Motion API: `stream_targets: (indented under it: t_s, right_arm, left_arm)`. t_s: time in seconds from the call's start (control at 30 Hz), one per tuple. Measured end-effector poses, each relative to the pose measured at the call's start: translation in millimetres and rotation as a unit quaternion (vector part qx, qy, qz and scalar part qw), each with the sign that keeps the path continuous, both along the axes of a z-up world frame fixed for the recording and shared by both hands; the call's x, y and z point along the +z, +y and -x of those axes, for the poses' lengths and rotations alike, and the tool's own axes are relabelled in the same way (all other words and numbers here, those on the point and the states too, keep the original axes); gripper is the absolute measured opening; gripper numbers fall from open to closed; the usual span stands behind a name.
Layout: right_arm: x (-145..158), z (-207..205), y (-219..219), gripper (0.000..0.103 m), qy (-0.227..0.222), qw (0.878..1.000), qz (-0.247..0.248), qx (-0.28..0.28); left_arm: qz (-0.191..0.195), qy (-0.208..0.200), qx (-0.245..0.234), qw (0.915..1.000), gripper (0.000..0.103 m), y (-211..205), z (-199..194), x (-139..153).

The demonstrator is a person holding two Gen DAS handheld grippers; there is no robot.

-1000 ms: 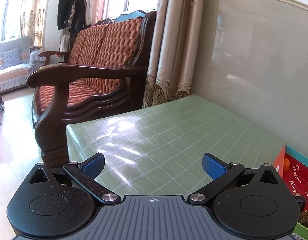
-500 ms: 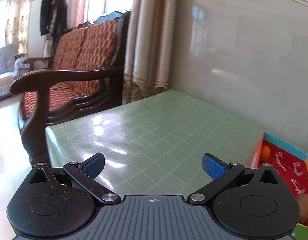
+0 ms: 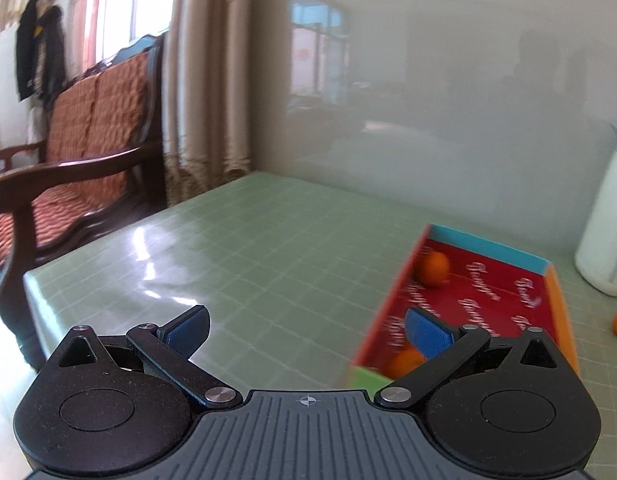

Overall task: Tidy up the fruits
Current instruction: 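Move the left tool toward the small brown nut beside the tangerine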

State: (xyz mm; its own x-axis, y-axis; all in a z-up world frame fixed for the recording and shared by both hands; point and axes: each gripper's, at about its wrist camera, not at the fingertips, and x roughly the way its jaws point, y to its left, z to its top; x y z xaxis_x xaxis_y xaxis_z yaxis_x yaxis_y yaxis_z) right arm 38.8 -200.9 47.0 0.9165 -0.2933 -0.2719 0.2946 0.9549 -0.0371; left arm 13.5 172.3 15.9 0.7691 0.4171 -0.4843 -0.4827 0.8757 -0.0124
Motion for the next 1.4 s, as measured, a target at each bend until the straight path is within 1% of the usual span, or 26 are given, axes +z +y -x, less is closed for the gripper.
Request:
stream_targets:
  t_s: [0.13,0.3,0.63,0.87,1.13,1.3,1.4]
  right_arm:
    - [0.8,6.9,-24.4,0.103,-0.006,0.999,-0.02,-0.024]
    - [0.2,16.3,-44.1,0.103,-0.012,0.999,-0.018,-0.046]
    - [-1.1,33.1,-83.0,0.103,-0.015,0.996,-0.036,-0.077]
    - [-3.4,36.0,-95.9,0.103,-0.013,0.995,-0.035,-0.091]
    - [-5.7,39.1,-103.7,0.103,-0.009,0.994,-0.036,-0.098]
    - [-6.3,38.0,-104.7,0.103,-0.006,0.994,-0.029,-0.108]
    - [-4.7,40.7,-105.3,0.103,-0.017,0.99,-0.018,-0.136]
  left_arm:
    - [-0.013,0.006,-0.032,0.9994,0.103,-27.6,-5.4,-0.7]
    - [-0.032,0.006,-0.067,0.9972,0.103,-59.3,-10.5,3.2]
    - [-0.037,0.001,-0.134,0.9904,0.103,-120.8,-18.8,13.9]
    - [-0.041,-0.005,-0.18,0.9827,0.103,-160.2,-26.2,18.4]
    - [-0.042,0.002,-0.229,0.9725,0.103,-204.7,-45.2,10.7]
    - [-0.05,0.007,-0.263,0.9635,0.103,-234.5,-59.4,2.0]
    - [-0.051,0.008,-0.286,0.9569,0.103,-250.6,-67.3,-2.5]
